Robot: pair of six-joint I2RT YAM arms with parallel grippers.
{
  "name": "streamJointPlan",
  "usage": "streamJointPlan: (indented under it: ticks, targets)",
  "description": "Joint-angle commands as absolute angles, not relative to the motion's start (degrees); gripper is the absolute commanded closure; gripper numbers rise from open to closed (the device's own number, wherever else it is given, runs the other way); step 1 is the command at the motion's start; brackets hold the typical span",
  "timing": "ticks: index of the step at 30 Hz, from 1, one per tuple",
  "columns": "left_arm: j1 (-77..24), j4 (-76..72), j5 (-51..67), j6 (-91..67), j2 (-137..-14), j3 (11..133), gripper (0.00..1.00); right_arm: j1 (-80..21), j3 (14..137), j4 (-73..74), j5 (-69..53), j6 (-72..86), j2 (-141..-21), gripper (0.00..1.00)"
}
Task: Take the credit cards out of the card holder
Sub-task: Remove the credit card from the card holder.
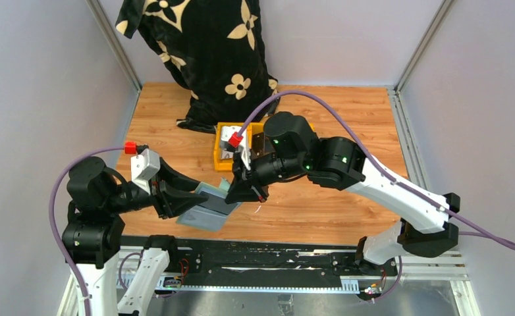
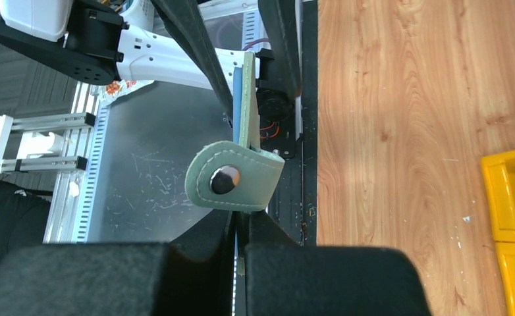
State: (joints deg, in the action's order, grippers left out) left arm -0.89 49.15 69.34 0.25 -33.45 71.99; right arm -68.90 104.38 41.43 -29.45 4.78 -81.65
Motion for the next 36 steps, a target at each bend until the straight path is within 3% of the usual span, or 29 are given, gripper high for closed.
streamJointPlan:
  ticks: [1,6,14,16,18,20,24,28,36]
  targets:
    - [-0.97,49.49,76.64,-2.59,-31.65,69.6,0.6,-70.64,108.79,43.27,-32.81,2.57,-83.98,1.0]
    - [-0.97,49.47,81.32,-5.95,-28.63,63.95,0.69,-70.84,113.25,45.37,-34.24,1.42,-86.98,1.0]
    - [-0.97,49.74,82.79,-6.81,-29.57,64.58,1.0,-70.84,115.5,45.75,-37.44,0.85,-88.65,1.0]
    - [-0.97,50.07,82.64,-6.41,-30.46,65.76,1.0,-70.84,114.42,44.6,-37.62,1.26,-88.55,0.94]
    - [-0.97,50.19,82.4,-6.33,-31.5,66.73,1.0,-70.72,111.58,41.27,-37.11,2.73,-87.3,0.77]
    - [-0.97,50.34,81.63,-6.41,-32.16,67.98,1.0,-70.12,104.74,34.74,-36.17,5.83,-83.4,0.64]
    - [-0.97,50.54,77.84,-6.46,-32.73,70.97,1.0,-67.88,85.06,8.24,-34.19,15.7,-72.0,0.55]
    - [-0.96,50.48,74.01,-8.55,-33.57,72.85,1.0,-65.78,69.08,-16.89,-30.13,28.34,-64.02,0.52]
    - [-0.94,49.86,70.43,-14.21,-36.3,73.31,1.0,-65.3,56.63,-37.96,-22.58,41.05,-64.46,0.54]
